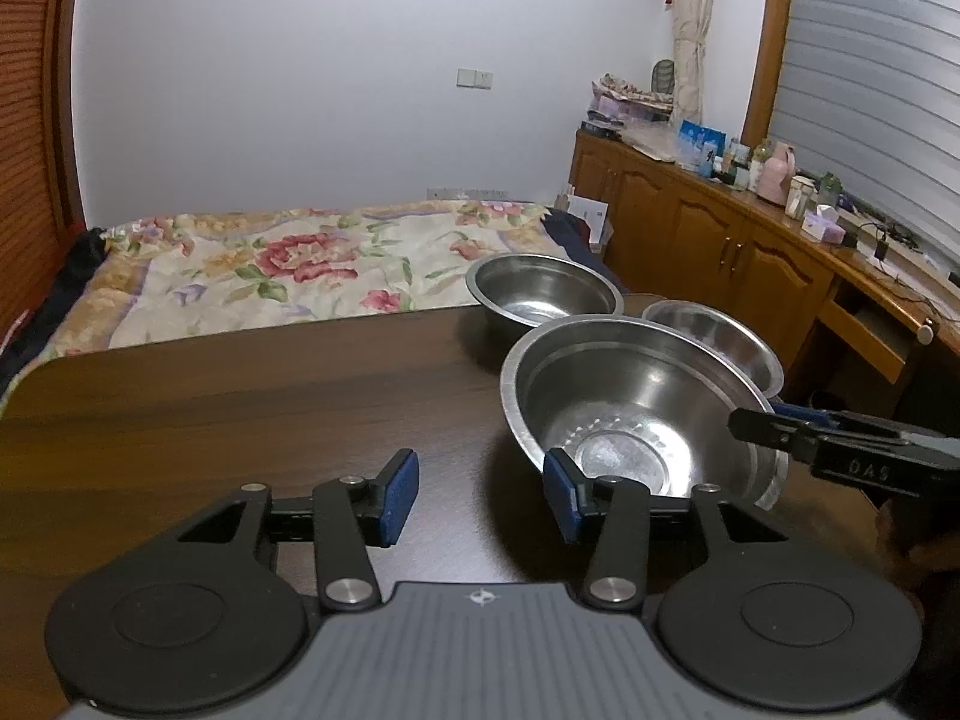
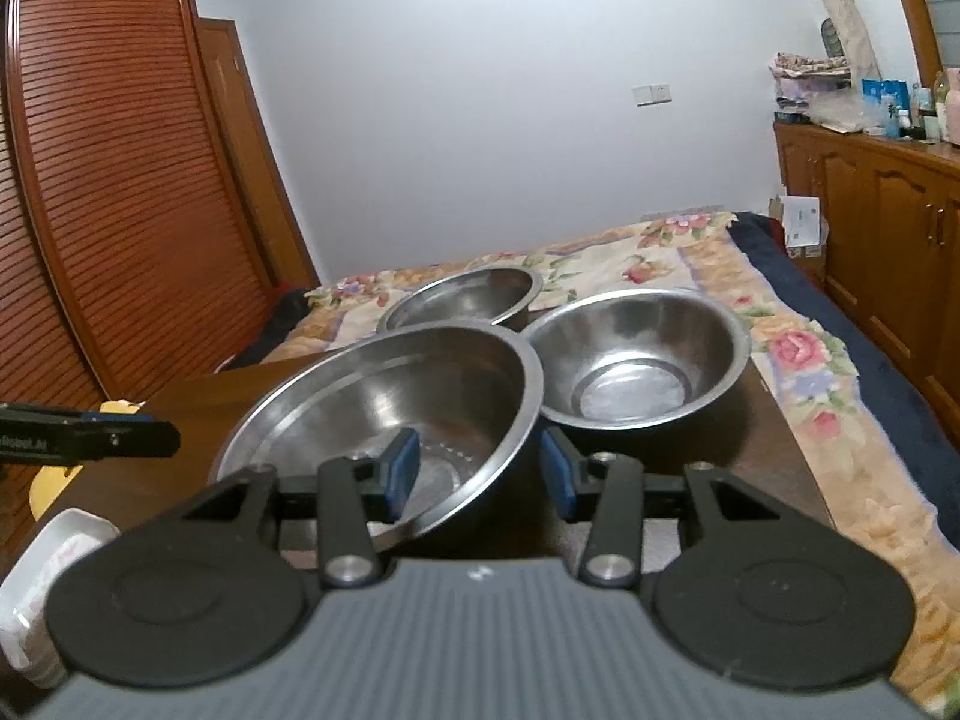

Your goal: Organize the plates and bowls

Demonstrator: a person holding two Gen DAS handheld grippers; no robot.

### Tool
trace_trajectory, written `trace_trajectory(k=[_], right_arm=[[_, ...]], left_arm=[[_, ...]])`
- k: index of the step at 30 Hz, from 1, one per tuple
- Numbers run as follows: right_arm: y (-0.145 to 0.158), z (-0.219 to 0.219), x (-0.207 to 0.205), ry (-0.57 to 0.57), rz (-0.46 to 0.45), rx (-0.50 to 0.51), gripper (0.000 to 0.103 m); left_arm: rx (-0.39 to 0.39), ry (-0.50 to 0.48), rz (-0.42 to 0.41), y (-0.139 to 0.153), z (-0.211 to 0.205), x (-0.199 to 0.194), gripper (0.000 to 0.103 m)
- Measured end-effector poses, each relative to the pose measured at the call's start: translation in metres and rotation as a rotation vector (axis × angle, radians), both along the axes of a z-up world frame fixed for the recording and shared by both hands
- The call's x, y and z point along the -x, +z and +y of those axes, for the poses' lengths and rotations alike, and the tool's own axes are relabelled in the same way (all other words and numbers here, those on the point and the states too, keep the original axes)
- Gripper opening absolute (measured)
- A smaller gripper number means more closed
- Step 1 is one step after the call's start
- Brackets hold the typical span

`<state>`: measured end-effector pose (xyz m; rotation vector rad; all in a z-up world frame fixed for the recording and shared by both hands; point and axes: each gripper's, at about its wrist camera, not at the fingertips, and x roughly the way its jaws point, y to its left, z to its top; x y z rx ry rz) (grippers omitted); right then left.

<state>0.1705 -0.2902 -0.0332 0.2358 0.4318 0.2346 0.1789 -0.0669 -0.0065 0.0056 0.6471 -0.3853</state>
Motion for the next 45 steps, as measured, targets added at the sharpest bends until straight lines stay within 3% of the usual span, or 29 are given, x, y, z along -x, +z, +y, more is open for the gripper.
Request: trace_trajectory(k=[17,23,27,32,45], right_arm=[[-0.003,-0.004,-0.013,0.043,0.014,-0.032,0.046],[-0.005,-0.004,-0.016,0.048,0.027,-0.038,0.045],[-0.005,-0.005,-0.017,0.053,0.027,-0.05,0.037],[-0.005,-0.006,-0.017,0.045,0.031,-0.052,0.029],[0.014,0.007,0.014,0.05,0.005,-0.052,0.028]], left_arm=[[0.083,0.0,0.101,-0.015,-0.019,-0.038,0.048],[0.092,-0.006,0.128,-0.02,-0.026,-0.047,0.032],[0.093,-0.015,0.14,-0.023,-0.028,-0.048,0.02],[0.08,-0.022,0.132,-0.02,-0.028,-0.044,0.02],[0.093,-0.045,0.076,0.002,-0.012,-0.006,0.02]])
